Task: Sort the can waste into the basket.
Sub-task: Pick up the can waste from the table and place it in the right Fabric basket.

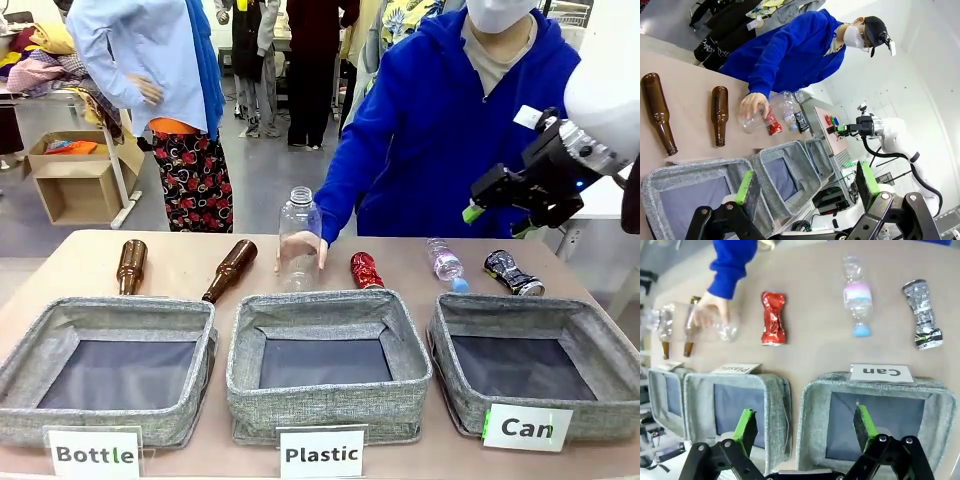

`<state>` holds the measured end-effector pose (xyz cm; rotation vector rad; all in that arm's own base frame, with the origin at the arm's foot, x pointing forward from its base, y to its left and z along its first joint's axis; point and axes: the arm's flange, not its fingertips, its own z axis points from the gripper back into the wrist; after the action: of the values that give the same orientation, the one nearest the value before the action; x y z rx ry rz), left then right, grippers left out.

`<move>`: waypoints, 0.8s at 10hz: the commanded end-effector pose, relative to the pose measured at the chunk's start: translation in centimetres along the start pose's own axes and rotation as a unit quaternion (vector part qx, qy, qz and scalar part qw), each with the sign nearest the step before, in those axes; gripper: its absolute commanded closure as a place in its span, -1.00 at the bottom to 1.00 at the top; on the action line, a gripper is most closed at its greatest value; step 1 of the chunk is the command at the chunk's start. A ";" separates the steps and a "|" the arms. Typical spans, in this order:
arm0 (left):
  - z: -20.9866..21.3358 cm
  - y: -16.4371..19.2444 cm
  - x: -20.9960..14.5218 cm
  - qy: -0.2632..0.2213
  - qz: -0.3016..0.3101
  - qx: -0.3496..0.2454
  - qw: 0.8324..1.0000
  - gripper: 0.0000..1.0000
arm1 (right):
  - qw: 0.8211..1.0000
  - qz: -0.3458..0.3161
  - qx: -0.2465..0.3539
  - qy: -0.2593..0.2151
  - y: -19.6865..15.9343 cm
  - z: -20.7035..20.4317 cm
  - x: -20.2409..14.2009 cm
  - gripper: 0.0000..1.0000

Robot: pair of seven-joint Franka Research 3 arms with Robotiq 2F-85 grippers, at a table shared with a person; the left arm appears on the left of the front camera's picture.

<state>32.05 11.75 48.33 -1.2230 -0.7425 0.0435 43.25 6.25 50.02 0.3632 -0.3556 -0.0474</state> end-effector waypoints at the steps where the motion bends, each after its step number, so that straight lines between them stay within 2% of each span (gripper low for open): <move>1: 0.1 0.0 0.1 0.002 -0.013 -0.006 1.000 -1.00 | 0.999 0.033 -0.011 0.003 0.7 -0.2 0.4 -1.00; 2: 0.1 0.0 0.1 0.002 -0.013 -0.006 1.000 -1.00 | 0.996 0.078 -0.007 0.034 3.1 -3.1 1.8 -1.00; 3: 0.1 0.0 0.1 0.002 -0.013 -0.006 1.000 -1.00 | 0.995 0.093 -0.002 0.033 4.5 -5.1 3.0 -1.00; 5: 0.1 0.0 0.1 0.002 -0.013 -0.006 1.000 -1.00 | 0.995 0.091 0.002 0.032 4.1 -4.8 3.4 -1.00; 7: 0.1 0.0 0.1 0.002 -0.013 -0.006 1.000 -1.00 | 0.995 0.082 0.040 0.028 -2.1 0.9 -0.4 -1.00; 8: 0.1 0.0 0.1 0.002 -0.013 -0.006 1.000 -1.00 | 0.992 0.092 0.083 0.038 -6.3 3.6 -2.4 -1.00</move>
<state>32.04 11.78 48.39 -1.2224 -0.7443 0.0421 43.71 4.53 49.57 0.4162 -0.3250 0.1328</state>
